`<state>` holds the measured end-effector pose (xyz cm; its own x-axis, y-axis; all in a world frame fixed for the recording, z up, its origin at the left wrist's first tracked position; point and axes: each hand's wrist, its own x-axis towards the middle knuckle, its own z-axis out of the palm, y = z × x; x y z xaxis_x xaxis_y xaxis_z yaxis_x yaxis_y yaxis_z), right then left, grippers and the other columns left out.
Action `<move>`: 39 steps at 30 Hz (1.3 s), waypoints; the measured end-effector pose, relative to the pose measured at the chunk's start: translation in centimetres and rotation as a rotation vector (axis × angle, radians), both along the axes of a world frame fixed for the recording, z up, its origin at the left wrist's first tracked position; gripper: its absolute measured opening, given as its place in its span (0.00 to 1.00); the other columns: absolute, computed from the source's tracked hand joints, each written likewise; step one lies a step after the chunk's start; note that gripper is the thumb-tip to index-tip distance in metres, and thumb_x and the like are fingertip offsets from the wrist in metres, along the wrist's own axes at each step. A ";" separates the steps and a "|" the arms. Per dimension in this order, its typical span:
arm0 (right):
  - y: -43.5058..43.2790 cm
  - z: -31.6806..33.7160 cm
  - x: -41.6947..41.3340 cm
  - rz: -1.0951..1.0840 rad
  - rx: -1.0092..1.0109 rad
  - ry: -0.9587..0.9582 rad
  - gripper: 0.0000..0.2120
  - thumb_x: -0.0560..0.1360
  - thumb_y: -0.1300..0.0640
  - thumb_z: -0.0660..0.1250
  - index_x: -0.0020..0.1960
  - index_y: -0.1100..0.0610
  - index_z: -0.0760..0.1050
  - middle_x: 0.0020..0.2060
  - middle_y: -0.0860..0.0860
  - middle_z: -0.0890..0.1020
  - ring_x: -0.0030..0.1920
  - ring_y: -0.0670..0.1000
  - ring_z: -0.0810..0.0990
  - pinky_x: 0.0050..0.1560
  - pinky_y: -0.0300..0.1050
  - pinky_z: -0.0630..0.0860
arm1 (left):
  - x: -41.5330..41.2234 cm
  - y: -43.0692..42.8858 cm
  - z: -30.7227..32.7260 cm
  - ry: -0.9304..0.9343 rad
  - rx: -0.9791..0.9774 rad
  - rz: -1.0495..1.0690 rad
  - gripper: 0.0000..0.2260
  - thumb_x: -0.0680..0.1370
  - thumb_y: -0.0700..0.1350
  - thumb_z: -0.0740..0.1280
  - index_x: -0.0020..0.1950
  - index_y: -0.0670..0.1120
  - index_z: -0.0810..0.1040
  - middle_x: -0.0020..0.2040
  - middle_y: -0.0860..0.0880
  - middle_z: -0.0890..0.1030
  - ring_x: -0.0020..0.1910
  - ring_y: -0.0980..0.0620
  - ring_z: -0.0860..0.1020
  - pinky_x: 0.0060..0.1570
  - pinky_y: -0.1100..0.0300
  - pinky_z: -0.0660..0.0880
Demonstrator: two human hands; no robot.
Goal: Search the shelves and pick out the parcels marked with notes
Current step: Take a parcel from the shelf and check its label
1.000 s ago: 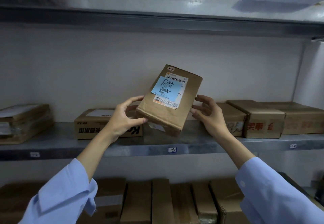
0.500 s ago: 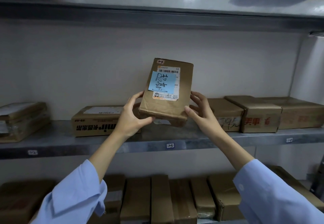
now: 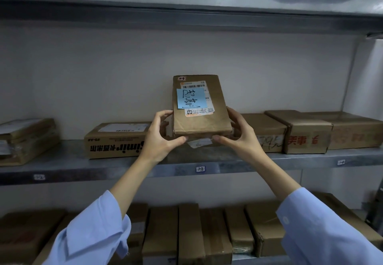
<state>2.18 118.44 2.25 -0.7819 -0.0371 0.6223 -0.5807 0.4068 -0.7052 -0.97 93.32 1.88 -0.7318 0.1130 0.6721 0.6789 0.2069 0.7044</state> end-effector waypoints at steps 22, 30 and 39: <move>1.9 0.3 1.3 0.117 -0.074 -0.066 0.43 0.61 0.61 0.81 0.72 0.54 0.67 0.61 0.46 0.79 0.61 0.42 0.79 0.56 0.35 0.76 | -1.0 -3.1 2.8 -0.095 -0.129 -0.120 0.39 0.66 0.45 0.80 0.73 0.58 0.67 0.72 0.57 0.69 0.71 0.51 0.68 0.64 0.60 0.73; 3.6 1.2 1.4 0.193 0.026 -0.081 0.43 0.60 0.62 0.81 0.71 0.51 0.68 0.64 0.44 0.79 0.66 0.44 0.75 0.64 0.39 0.73 | -2.4 -4.7 4.6 -0.087 -0.099 -0.057 0.44 0.66 0.37 0.79 0.76 0.52 0.62 0.74 0.52 0.67 0.69 0.53 0.71 0.57 0.63 0.76; 4.2 1.7 0.5 -0.047 -0.113 0.059 0.34 0.61 0.53 0.81 0.65 0.53 0.74 0.59 0.49 0.81 0.60 0.49 0.80 0.63 0.55 0.76 | -1.5 -4.7 3.6 0.003 -0.013 0.035 0.33 0.64 0.39 0.80 0.66 0.47 0.71 0.62 0.56 0.76 0.60 0.55 0.77 0.54 0.68 0.76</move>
